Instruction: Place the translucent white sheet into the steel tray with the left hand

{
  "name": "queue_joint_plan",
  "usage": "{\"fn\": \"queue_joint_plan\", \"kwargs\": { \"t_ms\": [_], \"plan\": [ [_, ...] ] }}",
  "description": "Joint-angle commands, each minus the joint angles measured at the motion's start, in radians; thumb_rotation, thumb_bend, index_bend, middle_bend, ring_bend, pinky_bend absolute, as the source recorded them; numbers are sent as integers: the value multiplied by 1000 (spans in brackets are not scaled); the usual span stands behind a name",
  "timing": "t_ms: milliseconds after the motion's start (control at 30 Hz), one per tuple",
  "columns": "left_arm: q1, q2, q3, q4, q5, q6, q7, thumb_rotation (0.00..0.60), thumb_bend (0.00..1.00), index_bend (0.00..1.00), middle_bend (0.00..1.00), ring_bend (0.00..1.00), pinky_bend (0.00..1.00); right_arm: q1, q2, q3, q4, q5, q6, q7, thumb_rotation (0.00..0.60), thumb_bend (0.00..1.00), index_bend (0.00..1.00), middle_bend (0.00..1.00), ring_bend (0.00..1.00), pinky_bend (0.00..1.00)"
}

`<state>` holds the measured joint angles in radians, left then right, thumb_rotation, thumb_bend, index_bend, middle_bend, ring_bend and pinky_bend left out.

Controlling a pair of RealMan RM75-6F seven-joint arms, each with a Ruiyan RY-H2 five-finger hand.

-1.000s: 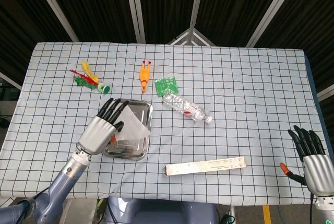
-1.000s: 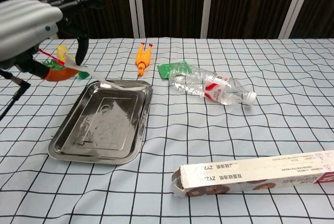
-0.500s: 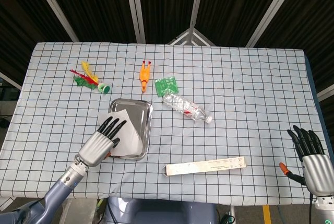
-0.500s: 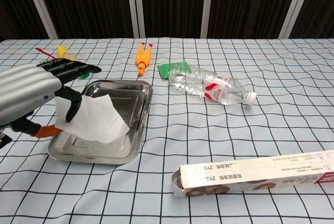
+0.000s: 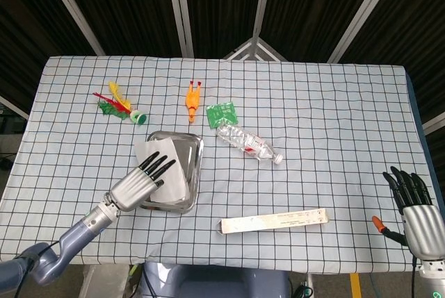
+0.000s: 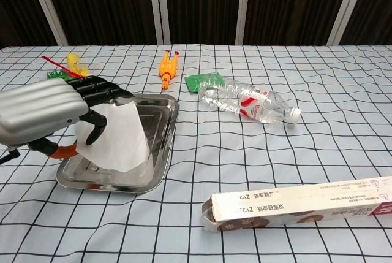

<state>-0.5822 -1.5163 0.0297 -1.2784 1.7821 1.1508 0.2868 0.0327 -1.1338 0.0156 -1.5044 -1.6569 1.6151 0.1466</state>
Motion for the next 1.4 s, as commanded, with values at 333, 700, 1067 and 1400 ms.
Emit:
{"fn": "queue_joint_plan", "kwargs": {
  "t_ms": [333,700,1067,1400],
  "plan": [
    [-55,-42,26,42,70,24,-56,600,443,564,20,0,0,-1,0,0,-1,2,0,0,600,290,0,0,0,0],
    [-62,-8,60,86,97,48,-80,600,433,522,3,0,0,-2,1,0,1,1,2,5,600,291,0,0,0,0],
    [-53,20,63,118,78,70,-96,600,36,4,0,0,0,-1,-2,0,-2,0,-1,-5,600,291,0,0,0,0],
    [-63,143,71,11,9,-4,-161,600,265,0,0,0,0,-1,-3,1,0,0,2,-3,600,290,0,0,0,0]
  ]
}}
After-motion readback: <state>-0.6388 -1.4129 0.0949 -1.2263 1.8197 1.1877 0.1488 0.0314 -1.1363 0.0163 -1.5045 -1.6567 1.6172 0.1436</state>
